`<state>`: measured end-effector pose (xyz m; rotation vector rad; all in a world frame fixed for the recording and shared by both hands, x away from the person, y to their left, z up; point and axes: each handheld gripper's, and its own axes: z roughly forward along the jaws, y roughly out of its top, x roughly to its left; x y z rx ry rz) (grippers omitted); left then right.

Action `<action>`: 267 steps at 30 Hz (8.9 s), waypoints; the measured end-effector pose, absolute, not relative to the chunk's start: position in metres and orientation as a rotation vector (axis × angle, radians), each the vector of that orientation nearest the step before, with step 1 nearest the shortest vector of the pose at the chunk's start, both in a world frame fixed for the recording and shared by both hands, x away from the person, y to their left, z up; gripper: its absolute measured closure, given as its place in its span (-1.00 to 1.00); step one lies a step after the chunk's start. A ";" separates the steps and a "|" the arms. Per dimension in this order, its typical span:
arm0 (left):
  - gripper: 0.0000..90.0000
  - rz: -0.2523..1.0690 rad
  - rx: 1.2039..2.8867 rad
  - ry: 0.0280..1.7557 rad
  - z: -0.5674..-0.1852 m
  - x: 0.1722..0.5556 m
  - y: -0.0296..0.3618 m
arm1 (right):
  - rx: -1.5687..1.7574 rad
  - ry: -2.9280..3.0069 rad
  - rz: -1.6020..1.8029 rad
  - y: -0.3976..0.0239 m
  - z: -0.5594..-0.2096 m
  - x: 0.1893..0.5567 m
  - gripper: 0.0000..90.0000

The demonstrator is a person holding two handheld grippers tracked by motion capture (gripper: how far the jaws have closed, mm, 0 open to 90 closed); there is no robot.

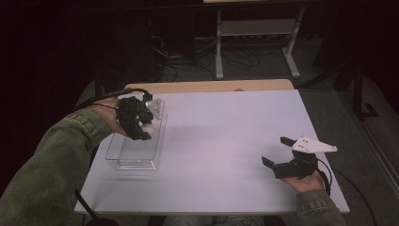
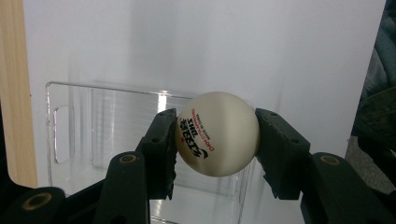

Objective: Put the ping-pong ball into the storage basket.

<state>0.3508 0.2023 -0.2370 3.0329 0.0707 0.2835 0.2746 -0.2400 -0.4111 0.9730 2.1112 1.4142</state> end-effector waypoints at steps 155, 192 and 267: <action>-1.00 0.330 2.939 0.456 -0.338 0.382 0.247 | 0.965 2.144 1.362 -0.238 -0.413 0.272 -1.00; -1.00 0.410 2.578 0.607 -0.332 0.361 0.283 | 0.971 2.136 1.388 -0.239 -0.413 0.273 -1.00; -1.00 0.617 1.804 0.827 -0.368 0.296 0.354 | 0.987 2.124 1.388 -0.241 -0.412 0.272 -1.00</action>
